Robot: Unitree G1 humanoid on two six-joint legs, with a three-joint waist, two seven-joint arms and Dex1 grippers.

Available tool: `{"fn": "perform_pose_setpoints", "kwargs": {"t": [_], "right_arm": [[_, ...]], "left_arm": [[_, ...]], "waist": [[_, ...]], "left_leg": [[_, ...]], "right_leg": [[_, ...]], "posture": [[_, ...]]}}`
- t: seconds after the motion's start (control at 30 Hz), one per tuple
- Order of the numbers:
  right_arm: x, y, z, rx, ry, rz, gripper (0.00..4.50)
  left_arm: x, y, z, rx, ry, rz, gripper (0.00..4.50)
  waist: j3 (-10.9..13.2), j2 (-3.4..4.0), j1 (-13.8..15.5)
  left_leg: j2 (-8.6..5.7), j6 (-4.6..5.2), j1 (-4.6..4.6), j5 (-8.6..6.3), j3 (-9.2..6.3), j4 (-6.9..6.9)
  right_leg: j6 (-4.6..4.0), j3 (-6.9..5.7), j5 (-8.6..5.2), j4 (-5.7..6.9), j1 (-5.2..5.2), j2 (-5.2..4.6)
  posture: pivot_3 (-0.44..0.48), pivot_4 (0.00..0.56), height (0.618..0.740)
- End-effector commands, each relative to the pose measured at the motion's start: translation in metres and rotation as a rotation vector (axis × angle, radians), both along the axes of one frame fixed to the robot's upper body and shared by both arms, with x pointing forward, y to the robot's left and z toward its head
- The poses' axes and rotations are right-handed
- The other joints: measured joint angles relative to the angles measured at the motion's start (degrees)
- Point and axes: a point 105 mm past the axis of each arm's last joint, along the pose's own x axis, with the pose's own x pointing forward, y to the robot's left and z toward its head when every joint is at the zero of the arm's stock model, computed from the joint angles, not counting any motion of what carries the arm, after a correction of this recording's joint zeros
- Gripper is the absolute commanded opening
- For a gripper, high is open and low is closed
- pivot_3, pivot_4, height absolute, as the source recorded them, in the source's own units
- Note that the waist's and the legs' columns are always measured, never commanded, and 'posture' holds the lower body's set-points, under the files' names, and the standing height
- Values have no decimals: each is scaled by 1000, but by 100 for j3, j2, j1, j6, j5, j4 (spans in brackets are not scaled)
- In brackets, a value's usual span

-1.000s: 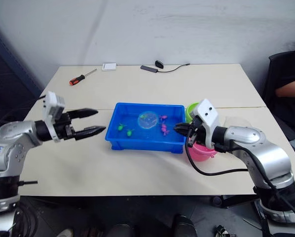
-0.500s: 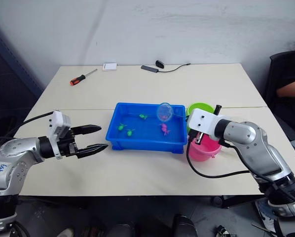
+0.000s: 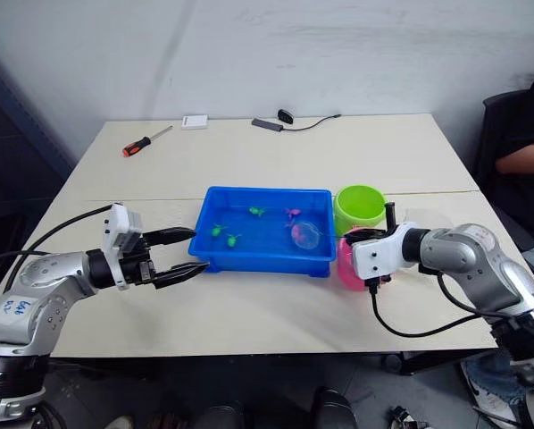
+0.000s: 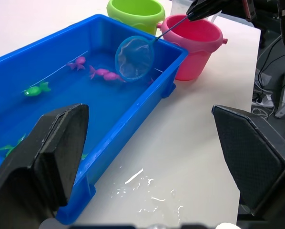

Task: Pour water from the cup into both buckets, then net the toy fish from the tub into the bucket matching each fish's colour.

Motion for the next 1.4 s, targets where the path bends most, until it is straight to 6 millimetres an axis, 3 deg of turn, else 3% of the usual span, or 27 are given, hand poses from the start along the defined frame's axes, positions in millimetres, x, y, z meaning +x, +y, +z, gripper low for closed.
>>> {"fn": "perform_pose_setpoints", "kwargs": {"t": [0.03, 0.33, 0.57, 0.87, 1.03, 1.2, 1.4], "right_arm": [[1, 0, 9, -74, -41, 64, 0], [8, 5, 7, -222, -57, 195, 0], [1, 16, 1, -205, 6, 257, 0], [1, 28, 4, -69, 79, 182, 0], [9, 24, 0, -90, 70, 115, 0], [6, 15, -15, -129, 185, 64, 0], [4, 22, -13, -41, 308, 10, 0]], "left_arm": [[-2, -7, 11, -18, -54, -28, 4467], [-1, -11, 14, -39, -72, -23, 4467], [-1, -11, 17, -48, -83, -12, 4467], [2, -12, 18, -49, -90, -9, 4467], [2, -11, 18, -47, -92, -7, 4467], [1, -10, 19, -43, -94, 2, 4467], [0, -7, 19, -40, -96, 19, 4467]], "waist": [[0, 0, -28], [1, 1, -67], [1, 1, -61], [-1, 0, -51], [-1, 2, -42], [-1, 2, -46], [-2, 0, -49]], "left_leg": [[0, -1, 0, 0, 0, 0], [1, -13, 10, 8, 2, 0], [0, -14, 13, 9, -1, 1], [3, -14, 12, 9, -3, 3], [2, -13, 13, 9, -3, 4], [0, -11, 12, 8, -4, 4], [2, -11, 12, 8, -3, 4]], "right_leg": [[0, 0, 0, 1, 1, 0], [0, 6, 1, 16, 2, 0], [2, 6, 3, 26, 3, -1], [2, 5, 4, 32, 3, -2], [1, 5, 4, 43, 1, -3], [1, 5, 4, 42, 3, -3], [1, 6, 4, 43, 5, -2]], "posture": [[0, 150, 740], [0, 150, 740], [0, 150, 740], [0, 150, 740], [0, 150, 740], [0, 150, 740], [0, 150, 740]]}}
